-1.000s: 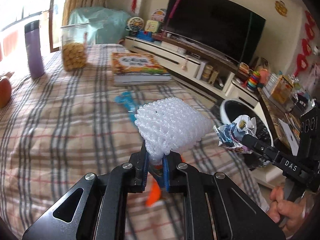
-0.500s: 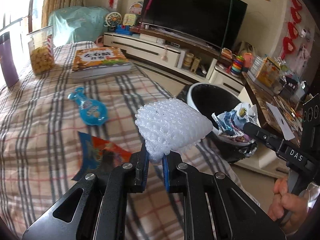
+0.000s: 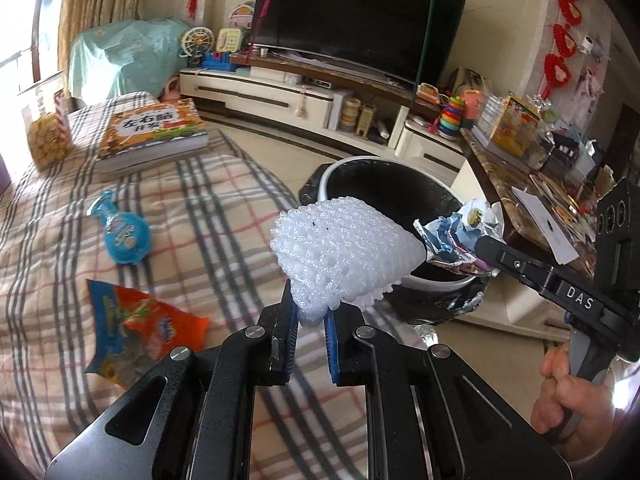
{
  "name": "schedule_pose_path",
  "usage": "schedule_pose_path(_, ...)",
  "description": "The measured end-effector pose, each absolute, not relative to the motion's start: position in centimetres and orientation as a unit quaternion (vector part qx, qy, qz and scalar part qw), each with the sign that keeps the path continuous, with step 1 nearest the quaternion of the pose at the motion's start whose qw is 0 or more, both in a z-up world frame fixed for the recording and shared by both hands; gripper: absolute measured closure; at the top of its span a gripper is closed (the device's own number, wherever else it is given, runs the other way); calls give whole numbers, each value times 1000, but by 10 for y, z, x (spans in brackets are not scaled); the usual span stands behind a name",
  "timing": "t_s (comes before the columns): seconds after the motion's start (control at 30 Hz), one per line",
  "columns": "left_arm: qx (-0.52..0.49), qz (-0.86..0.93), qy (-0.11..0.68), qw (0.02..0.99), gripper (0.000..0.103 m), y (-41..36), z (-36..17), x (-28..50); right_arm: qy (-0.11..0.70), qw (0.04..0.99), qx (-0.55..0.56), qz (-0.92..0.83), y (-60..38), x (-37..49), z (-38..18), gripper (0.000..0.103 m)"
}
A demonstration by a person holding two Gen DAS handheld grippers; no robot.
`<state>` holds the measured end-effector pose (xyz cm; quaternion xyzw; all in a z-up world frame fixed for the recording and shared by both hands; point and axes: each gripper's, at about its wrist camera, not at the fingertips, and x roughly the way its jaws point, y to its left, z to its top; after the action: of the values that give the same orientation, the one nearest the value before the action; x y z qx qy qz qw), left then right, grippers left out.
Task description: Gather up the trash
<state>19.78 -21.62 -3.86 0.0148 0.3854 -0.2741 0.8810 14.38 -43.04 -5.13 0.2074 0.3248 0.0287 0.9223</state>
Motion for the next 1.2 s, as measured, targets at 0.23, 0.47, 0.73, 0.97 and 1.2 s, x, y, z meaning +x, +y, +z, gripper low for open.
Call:
schedule_pose_path(0.23, 24, -284, 384, 879, 92, -232, -37, 196, 321, 923, 210, 20, -442, 140, -51, 82)
schedule_pose_path(0.47, 33, -291, 381, 877, 92, -244, -34, 200, 317, 924, 214, 14, -448, 140, -51, 82)
schedule_pose_path(0.73, 45, -298, 377, 876, 92, -259, -32, 201, 315, 924, 216, 10, -456, 138, -50, 82)
schedule_pose_path(0.97, 53, -303, 374, 875, 92, -272, -30, 202, 314, 925, 215, 9, -457, 138, -50, 82)
schedule_pose_path(1.2, 59, -304, 375, 874, 92, -279, -31, 203, 313, 927, 208, 10, -461, 143, -46, 82)
